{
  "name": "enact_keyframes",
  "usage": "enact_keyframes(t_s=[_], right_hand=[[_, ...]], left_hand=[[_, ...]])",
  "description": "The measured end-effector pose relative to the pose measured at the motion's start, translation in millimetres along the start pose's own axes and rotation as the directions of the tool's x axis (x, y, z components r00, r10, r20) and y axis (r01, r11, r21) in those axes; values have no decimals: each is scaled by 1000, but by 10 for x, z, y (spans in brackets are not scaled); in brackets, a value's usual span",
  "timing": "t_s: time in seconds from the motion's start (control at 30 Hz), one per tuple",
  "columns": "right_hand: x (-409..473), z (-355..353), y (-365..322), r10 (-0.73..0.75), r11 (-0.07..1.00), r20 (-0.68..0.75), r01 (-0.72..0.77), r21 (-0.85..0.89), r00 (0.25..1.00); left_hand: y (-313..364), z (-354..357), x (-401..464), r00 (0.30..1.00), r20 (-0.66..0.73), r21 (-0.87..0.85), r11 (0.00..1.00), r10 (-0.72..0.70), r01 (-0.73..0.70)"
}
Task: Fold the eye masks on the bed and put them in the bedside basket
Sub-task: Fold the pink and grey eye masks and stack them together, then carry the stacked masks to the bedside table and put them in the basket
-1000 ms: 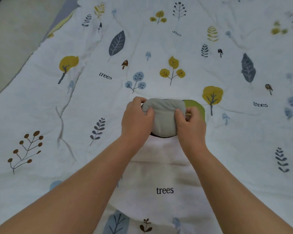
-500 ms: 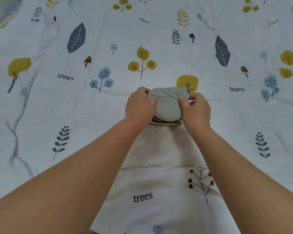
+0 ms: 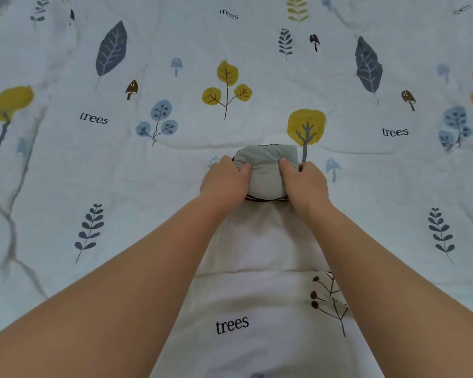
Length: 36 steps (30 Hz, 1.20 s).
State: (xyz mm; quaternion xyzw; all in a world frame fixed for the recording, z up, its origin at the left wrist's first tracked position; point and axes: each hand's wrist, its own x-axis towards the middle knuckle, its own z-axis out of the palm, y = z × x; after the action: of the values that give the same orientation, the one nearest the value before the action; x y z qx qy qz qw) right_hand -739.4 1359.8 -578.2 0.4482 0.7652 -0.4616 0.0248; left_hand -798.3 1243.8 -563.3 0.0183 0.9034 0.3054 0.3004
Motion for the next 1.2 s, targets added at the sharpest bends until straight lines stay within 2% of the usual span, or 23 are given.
enact_keyframes(t_s=[0.23,0.4,0.6,0.87,1.2], right_hand=[[-90,9,-17,7,1000,38,-7,0,999],[-315,-48,-42,-24,999,47,23,31,999],[-691,-234,-360,-96,994,68,91,64,993],[-1390,-715,-1082,-247,964,112,232,129,963],[-2501,-1358,-1820,-376,924,207,350,153,903]], left_hand=[[11,-35,-134,997,72,-136,990,-25,35],[-39,-122,-338,998,63,-187,982,-20,32],[63,-481,-742,1000,-24,-282,959,-12,5],[353,-1252,-1490,981,-180,-363,923,67,-130],[649,-2088,-2694,960,-278,-437,886,32,-156]])
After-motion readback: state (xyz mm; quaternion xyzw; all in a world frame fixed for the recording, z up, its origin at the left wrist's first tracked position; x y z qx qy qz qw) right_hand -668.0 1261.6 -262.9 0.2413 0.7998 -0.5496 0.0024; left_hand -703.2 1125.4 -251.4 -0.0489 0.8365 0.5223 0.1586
